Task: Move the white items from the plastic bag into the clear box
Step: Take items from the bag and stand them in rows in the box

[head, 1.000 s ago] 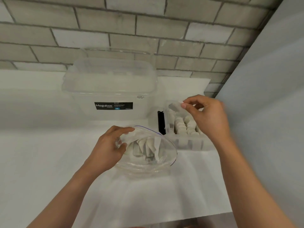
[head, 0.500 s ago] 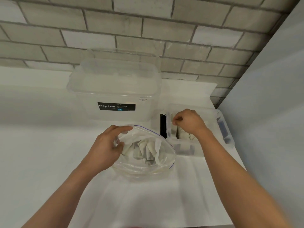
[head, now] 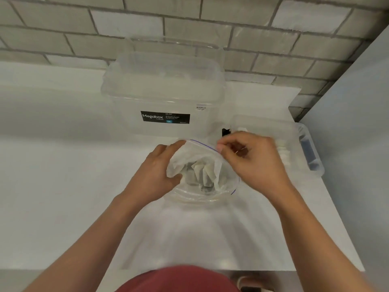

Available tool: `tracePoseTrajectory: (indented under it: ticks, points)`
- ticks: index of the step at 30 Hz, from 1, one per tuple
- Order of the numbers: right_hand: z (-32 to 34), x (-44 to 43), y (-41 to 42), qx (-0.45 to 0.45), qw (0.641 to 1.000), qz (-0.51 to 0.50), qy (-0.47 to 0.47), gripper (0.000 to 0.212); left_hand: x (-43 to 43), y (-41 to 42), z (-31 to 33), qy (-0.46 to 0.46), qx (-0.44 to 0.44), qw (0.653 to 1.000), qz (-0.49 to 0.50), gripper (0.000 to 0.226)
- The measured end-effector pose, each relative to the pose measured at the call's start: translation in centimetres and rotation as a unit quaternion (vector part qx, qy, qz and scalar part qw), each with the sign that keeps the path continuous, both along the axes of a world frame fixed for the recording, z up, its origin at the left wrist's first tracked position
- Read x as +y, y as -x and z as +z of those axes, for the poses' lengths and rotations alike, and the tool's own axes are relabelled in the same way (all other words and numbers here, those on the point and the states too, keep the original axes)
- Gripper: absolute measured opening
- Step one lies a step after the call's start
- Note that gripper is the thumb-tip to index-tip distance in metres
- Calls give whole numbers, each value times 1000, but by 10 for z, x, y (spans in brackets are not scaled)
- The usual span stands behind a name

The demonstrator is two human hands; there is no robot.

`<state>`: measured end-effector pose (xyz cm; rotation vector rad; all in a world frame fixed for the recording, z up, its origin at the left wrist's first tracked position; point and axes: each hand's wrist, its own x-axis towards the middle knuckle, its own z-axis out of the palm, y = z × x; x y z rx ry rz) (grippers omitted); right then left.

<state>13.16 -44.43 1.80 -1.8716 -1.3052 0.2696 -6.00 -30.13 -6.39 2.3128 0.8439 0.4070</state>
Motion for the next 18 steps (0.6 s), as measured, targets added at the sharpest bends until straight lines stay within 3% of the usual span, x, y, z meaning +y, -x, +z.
tracePoseTrajectory:
  ticks: [2,4,5,8,10,14,18]
  points:
    - [-22,-2,33,-103,979,120,128,11,-4,2,-2,-7,54,999,-8,96]
    - [-52,-1,47,-295,916,162,221,10,-8,3,-3,-6,74,997,-22,98]
    - [-60,-1,49,-341,892,154,254,13,-8,5,-2,1,63,998,-32,97]
    - [-58,-4,44,-369,844,142,363,49,-7,11,0,6,-5,996,-86,83]
    - [-51,-8,36,-380,841,121,366,63,-4,15,2,0,-18,994,-110,72]
    - [-43,-14,29,-386,828,109,392,81,-4,18,7,-19,57,995,-86,59]
    - [-43,-16,39,-364,826,98,419,84,-1,20,15,-75,125,987,-60,73]
